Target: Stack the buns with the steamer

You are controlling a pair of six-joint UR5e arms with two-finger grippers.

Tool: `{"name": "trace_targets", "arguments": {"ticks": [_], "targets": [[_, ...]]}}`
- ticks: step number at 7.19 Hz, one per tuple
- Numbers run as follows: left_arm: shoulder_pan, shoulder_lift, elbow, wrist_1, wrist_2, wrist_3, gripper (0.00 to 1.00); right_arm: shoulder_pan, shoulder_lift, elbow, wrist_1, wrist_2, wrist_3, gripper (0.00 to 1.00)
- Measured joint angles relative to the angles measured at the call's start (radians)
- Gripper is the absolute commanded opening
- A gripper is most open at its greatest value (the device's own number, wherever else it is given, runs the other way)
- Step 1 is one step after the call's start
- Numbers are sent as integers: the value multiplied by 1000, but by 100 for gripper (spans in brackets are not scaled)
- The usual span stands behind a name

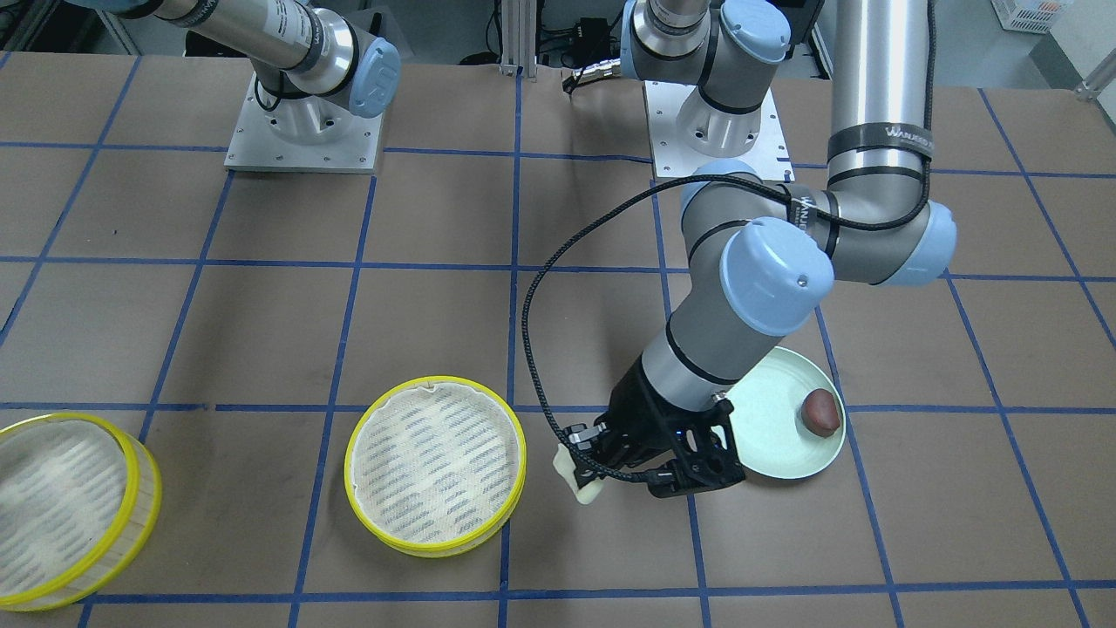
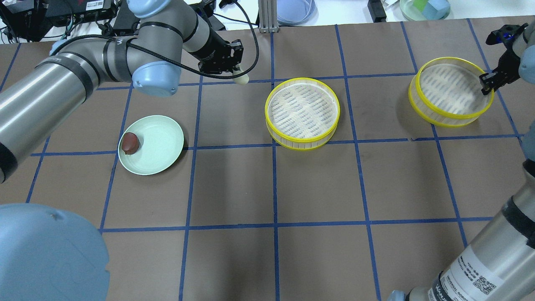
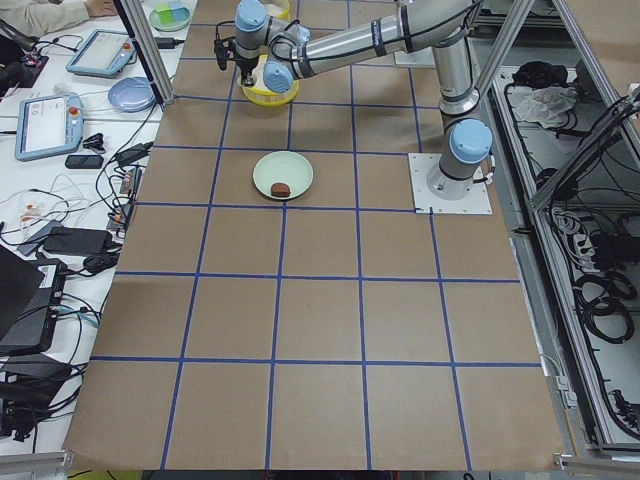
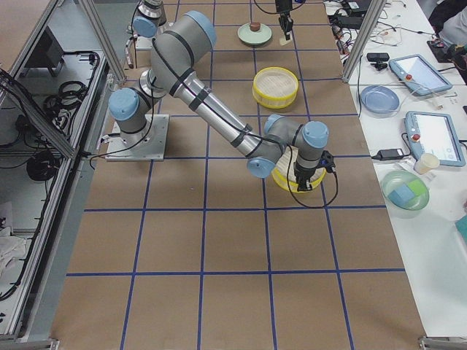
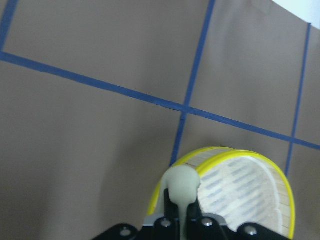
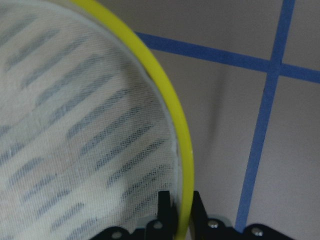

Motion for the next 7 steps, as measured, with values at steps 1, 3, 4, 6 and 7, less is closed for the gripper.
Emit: {"name": "trace_targets", "arguments": {"ticks": [1,3,4,6,7], "targets": [[-22,-24,-7,39,-36,-31,0,0,0,0,0,-3,-2,1],[-59,-80,-42,109,-50,-52,35,0,-7,1,2,-12,4,1],[-74,-97,-56,139,-50,-72,96,0,-19,1,4,-12,9,0],[-85,-108,-64,157,-52,-155,100,2,-58,3,10,-8,26,0],[-85,-107,-63,158,-53,-182,100,4,-77,3,14,-9,40,0]]}}
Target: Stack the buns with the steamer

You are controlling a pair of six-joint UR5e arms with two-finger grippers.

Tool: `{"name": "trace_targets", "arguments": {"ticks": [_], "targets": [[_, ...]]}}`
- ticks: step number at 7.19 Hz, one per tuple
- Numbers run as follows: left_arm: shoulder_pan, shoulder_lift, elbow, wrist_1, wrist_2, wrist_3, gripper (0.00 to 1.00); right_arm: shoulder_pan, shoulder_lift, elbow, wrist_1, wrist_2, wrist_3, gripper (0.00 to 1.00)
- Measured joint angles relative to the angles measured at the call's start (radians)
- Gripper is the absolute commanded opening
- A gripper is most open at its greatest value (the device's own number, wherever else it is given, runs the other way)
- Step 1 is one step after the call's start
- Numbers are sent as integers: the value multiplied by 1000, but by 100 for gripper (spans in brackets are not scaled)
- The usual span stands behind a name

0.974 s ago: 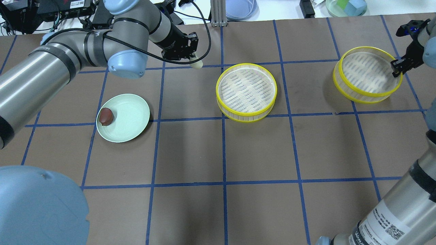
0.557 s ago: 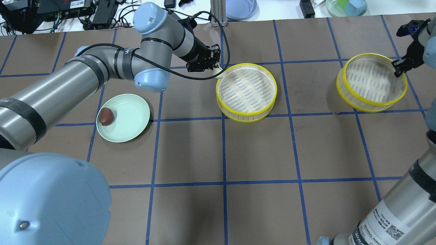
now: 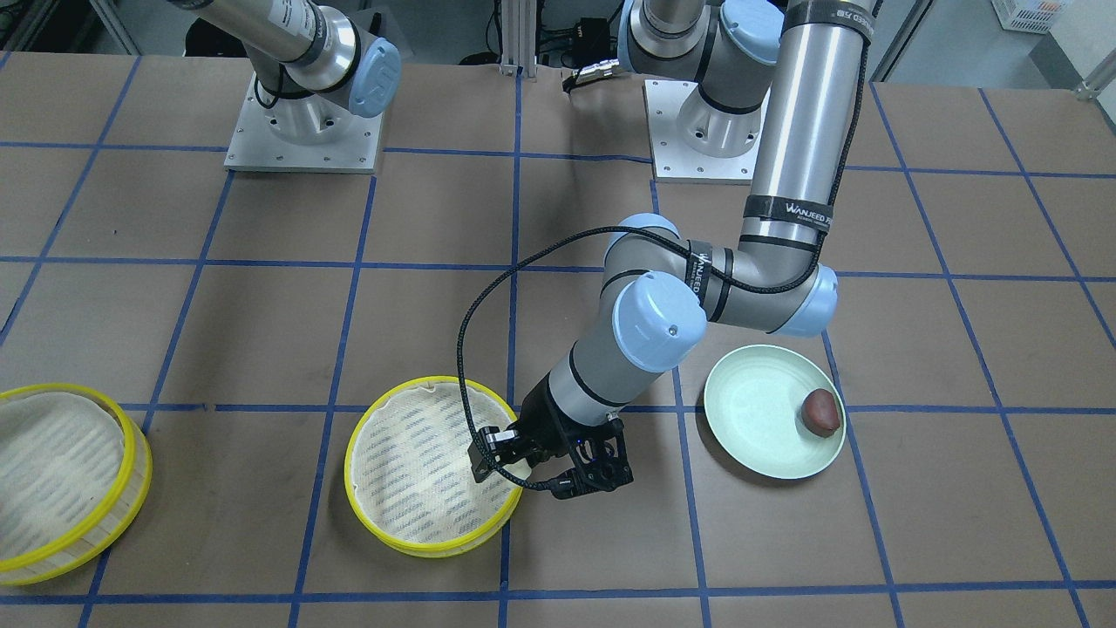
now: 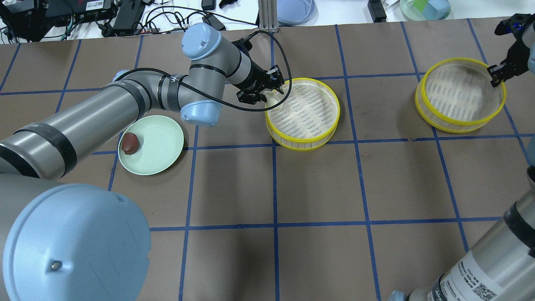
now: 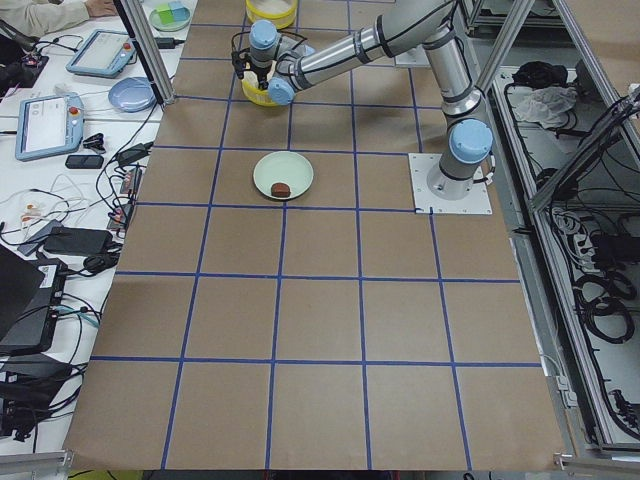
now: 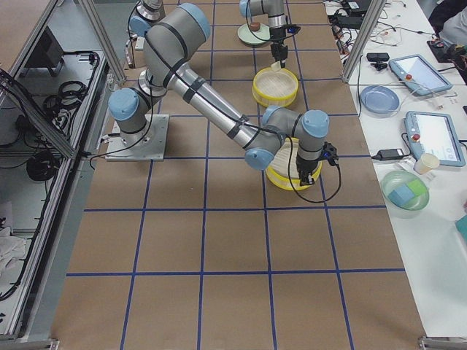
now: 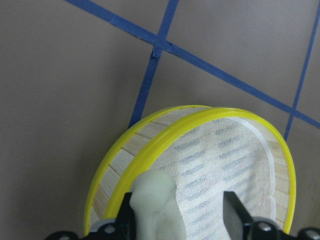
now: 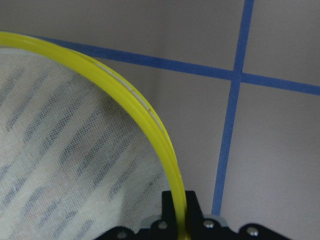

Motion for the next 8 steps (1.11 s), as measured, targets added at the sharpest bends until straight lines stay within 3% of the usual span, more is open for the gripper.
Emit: {"name": "trace_targets", "arguments": {"ticks": [4,6,8], "targets": [[-4,26,19,-7,14,-34,100,20,-55,5,42,-5,42,0],[44,68,58,-118,128,141,100,63,-97,11,125,-5,132,0],[186,144,75,-289,173,324,100,155,-131,26,157,-31,249,0]]}}
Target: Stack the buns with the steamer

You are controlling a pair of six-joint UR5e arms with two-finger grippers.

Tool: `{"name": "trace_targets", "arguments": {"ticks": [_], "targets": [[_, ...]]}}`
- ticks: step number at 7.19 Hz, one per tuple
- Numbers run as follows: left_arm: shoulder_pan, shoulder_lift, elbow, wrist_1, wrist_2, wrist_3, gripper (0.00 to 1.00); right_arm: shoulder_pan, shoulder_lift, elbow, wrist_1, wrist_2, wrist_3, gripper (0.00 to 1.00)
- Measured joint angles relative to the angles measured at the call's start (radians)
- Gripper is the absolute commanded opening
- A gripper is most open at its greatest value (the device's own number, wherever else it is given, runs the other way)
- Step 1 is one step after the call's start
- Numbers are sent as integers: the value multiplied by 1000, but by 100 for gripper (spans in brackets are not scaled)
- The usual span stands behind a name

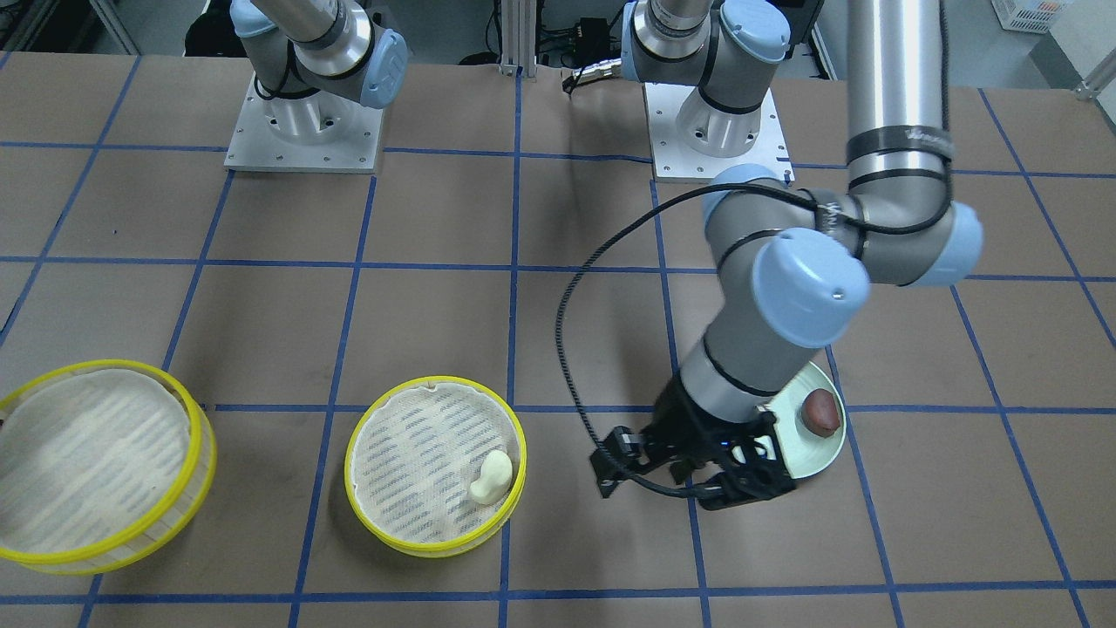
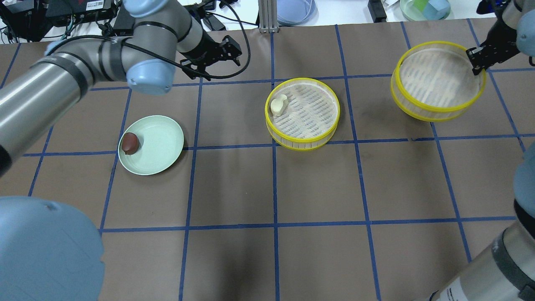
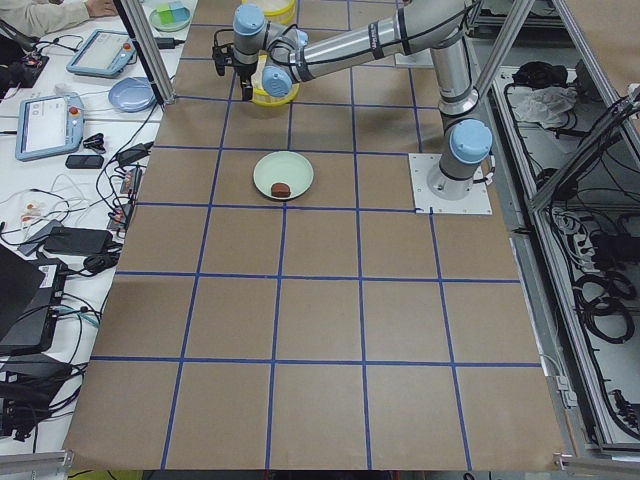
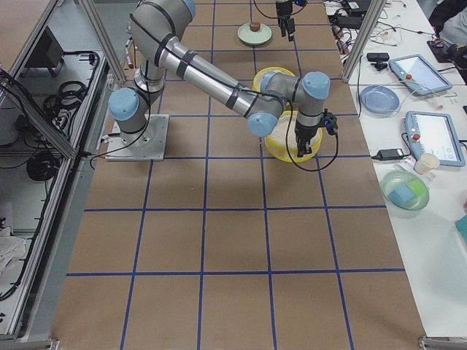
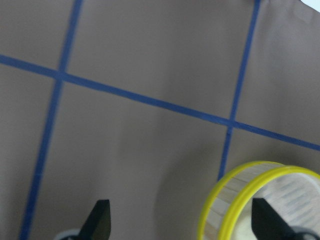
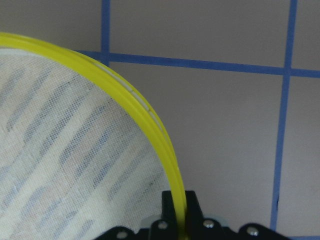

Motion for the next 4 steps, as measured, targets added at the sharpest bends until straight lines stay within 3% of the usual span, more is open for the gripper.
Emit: {"name": "trace_targets", "arguments": {"ticks": [2,4], "targets": [[151,73,-4,-199,46,184,100,121,-20,5,23,-15,182,0],[238,96,-34,-274,179,445,100,256,-23,6,67,-7,415,0]]}}
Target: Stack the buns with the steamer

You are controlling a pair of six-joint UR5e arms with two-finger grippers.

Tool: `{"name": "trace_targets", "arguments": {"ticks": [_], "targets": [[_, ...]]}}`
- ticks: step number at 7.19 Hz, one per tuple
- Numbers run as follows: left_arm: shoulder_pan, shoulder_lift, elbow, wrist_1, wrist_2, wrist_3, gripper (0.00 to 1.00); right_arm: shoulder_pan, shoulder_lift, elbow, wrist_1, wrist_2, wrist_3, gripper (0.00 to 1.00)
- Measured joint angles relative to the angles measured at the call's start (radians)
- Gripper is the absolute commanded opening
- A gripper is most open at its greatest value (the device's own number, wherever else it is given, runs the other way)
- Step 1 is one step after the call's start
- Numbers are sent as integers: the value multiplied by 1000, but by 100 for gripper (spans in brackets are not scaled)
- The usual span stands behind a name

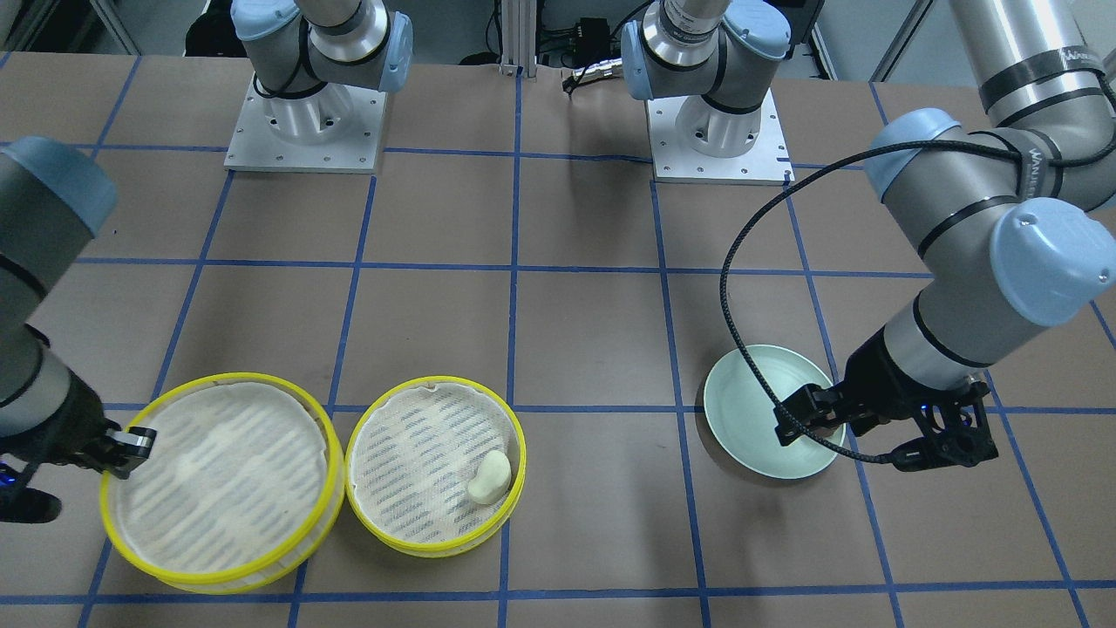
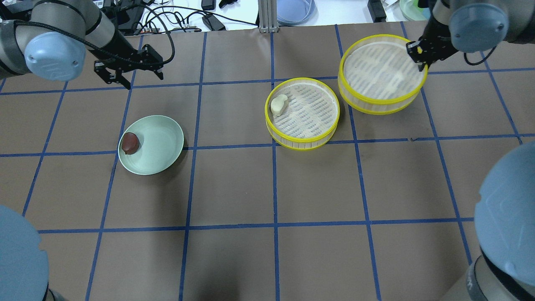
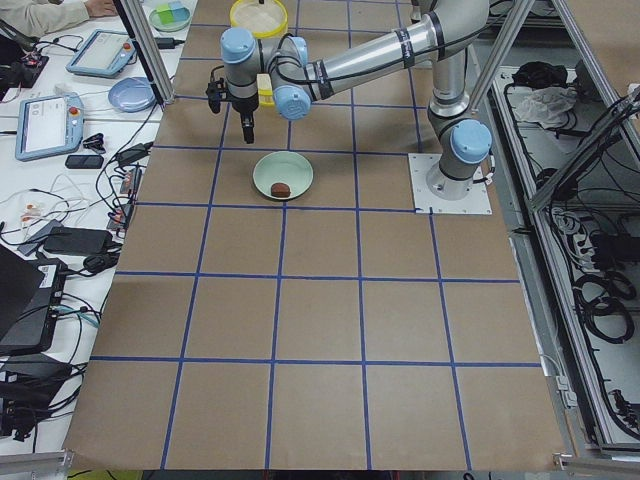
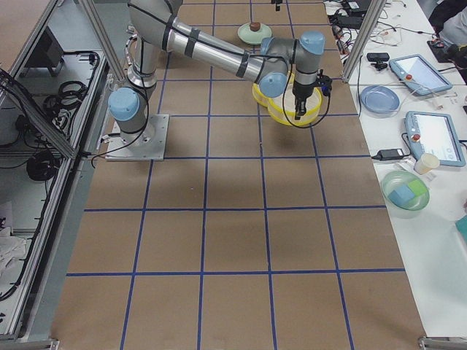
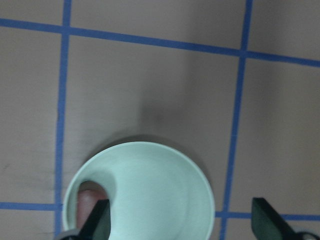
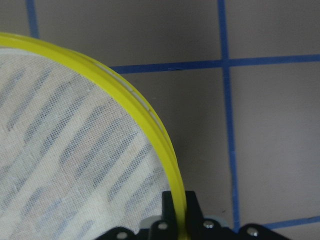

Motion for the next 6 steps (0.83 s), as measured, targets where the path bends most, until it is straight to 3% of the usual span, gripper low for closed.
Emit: {"name": "trace_targets", "arguments": {"ticks": [2,4,5,6], "targets": [[57,-10,-89,-7,73,136,100,122,0,4,29,14,221,0],[72,-52,-158,22,89,156,99,185,1,45,28,38,334,0],[73,-80,-169,38,91,158,92,194,1,68,26,57,352,0],[74,-103,-170,52,92,159,72,197,1,78,26,83,363,0]]}}
